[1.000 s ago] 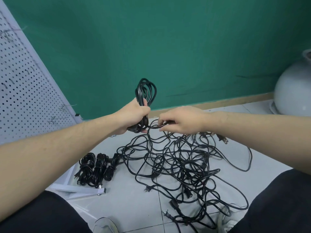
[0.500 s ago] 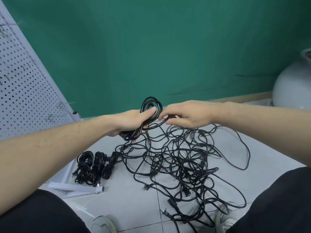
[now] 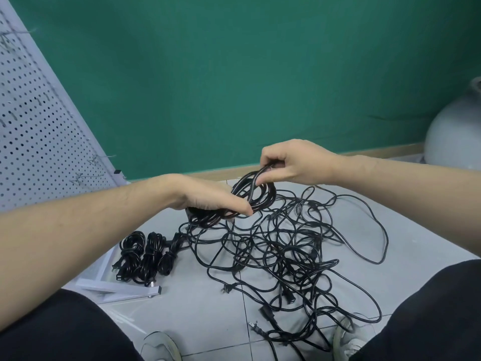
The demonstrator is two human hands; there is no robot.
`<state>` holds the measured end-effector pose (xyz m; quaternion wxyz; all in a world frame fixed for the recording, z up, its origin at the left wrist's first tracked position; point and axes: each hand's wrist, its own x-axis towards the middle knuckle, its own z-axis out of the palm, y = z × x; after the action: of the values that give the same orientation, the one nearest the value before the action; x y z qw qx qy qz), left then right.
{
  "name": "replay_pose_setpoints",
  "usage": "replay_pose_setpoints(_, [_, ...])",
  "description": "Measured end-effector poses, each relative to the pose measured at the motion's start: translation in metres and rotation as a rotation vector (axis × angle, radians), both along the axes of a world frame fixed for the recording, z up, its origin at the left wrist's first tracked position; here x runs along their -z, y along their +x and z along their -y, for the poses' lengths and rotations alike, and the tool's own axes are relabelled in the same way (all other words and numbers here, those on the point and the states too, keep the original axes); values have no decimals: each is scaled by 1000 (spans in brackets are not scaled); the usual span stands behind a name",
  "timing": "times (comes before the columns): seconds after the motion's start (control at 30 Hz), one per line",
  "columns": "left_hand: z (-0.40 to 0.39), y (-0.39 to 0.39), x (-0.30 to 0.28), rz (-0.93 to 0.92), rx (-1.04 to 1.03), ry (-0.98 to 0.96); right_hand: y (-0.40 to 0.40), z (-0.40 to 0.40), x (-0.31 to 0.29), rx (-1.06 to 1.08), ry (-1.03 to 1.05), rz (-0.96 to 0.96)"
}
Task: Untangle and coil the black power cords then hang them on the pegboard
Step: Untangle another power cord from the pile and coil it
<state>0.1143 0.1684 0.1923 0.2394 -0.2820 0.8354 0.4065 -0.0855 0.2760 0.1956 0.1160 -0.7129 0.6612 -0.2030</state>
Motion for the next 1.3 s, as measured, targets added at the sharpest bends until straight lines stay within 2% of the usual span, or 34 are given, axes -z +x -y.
replay_pose_setpoints(0.07, [0, 1, -1, 6, 29, 21, -1, 1, 0, -32, -56, 58])
replay_pose_setpoints(0.13, [-2, 2, 1, -10, 69, -39, -4, 2, 1, -29, -83, 131])
replay_pose_setpoints(0.37, [-27, -14, 12, 74, 328, -415, 7, 5, -4, 17, -167, 356])
replay_pose_setpoints(0.5, [-40, -18, 15, -89, 464, -394, 7, 3, 1, 17, -82, 403])
replay_pose_setpoints(0.63, [-36, -18, 3, -328, 324, -322, -11, -1, 10, 135, -34, 395])
replay_pose_setpoints(0.7, [-31, -16, -5, -431, 208, -341, -18, -3, 18, 147, 17, 289])
replay_pose_setpoints(0.83, [-25, -15, -5, -485, -29, -330, -18, -1, 22, 209, 97, 115])
replay_pose_setpoints(0.9, [-23, -12, -3, -509, -149, -295, -19, 1, 26, 224, 145, 116])
replay_pose_setpoints(1.03, [-21, -9, -7, -683, -279, -234, -8, 6, 34, 166, 262, 149])
replay_pose_setpoints(1.17, [-17, -9, -7, -670, -335, -383, 6, 9, 35, 107, 336, 112])
replay_pose_setpoints(1.3, [-9, -11, -7, -635, -397, -421, 15, 7, 30, 86, 334, 58])
